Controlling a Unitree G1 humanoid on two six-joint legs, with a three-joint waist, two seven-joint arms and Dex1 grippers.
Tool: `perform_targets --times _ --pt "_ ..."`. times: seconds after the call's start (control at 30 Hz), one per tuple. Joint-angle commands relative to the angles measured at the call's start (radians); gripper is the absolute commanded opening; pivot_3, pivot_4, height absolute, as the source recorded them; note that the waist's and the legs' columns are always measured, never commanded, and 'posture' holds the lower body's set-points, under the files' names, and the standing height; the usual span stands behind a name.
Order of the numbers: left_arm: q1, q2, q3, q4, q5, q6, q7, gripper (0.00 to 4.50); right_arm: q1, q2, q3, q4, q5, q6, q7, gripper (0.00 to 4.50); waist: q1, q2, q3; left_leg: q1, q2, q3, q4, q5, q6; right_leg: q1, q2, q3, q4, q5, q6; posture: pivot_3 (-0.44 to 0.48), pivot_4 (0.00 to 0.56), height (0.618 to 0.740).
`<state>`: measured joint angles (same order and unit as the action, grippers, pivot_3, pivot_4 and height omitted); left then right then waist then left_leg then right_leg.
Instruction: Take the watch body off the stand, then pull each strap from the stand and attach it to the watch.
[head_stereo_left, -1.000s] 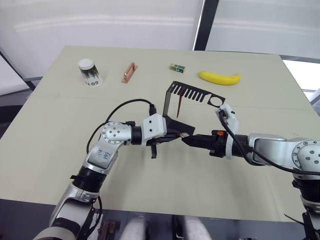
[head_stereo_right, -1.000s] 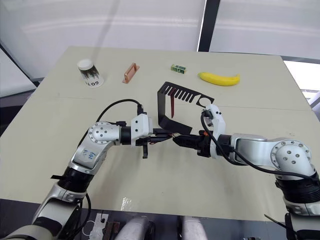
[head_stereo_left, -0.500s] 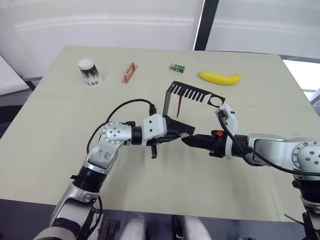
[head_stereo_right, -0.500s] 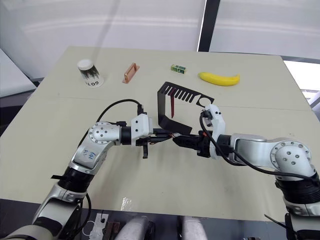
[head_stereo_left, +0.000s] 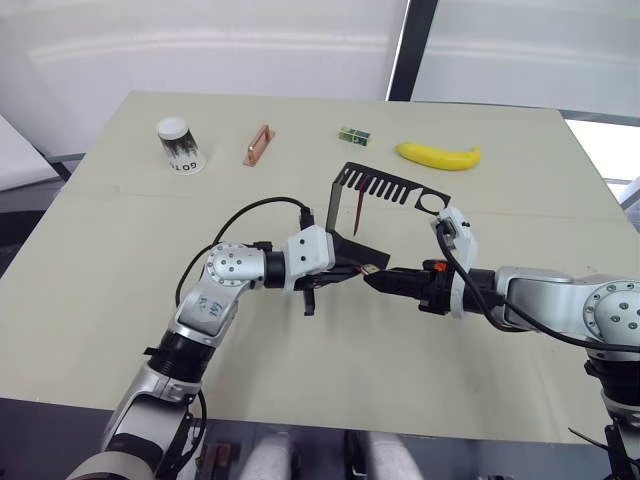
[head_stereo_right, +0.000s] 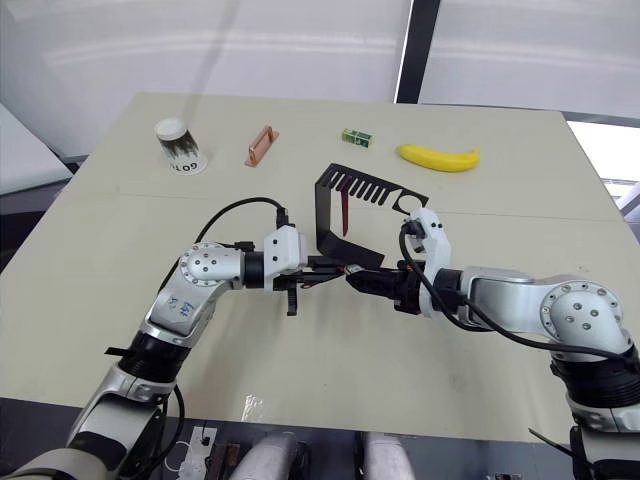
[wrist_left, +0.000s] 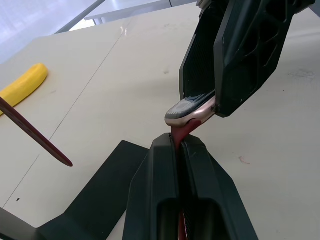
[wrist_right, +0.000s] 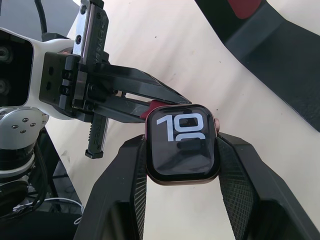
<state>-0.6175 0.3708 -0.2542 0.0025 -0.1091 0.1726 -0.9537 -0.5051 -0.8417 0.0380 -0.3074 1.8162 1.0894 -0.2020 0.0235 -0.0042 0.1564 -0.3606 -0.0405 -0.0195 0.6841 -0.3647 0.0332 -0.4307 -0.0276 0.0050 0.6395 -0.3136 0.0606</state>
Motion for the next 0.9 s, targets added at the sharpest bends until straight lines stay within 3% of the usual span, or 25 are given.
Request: perform_targets --times 0.03,0.9 --pt "-0.028 -0.011 0.001 -0.025 -0.010 -0.017 0.005 0.18 -0.013 -0.001 -0.001 -0.035 0.035 -0.004 0.010 1.51 0.000 0.000 0.000 0.000 0.000 0.000 0.000 0.000 0.000 0.000 0.000 0.000 0.000 0.000 0.000 0.000 0.150 0.740" --pt "-0.026 -0.012 0.000 -0.037 -0.008 -0.010 0.009 0.18 -0.019 0.001 0.004 -0.047 0.021 0.000 0.016 1.51 0.000 0.000 0.000 0.000 0.000 0.000 0.000 0.000 0.000 0.000 0.000 0.000 0.000 0.000 0.000 0.000 0.150 0.740"
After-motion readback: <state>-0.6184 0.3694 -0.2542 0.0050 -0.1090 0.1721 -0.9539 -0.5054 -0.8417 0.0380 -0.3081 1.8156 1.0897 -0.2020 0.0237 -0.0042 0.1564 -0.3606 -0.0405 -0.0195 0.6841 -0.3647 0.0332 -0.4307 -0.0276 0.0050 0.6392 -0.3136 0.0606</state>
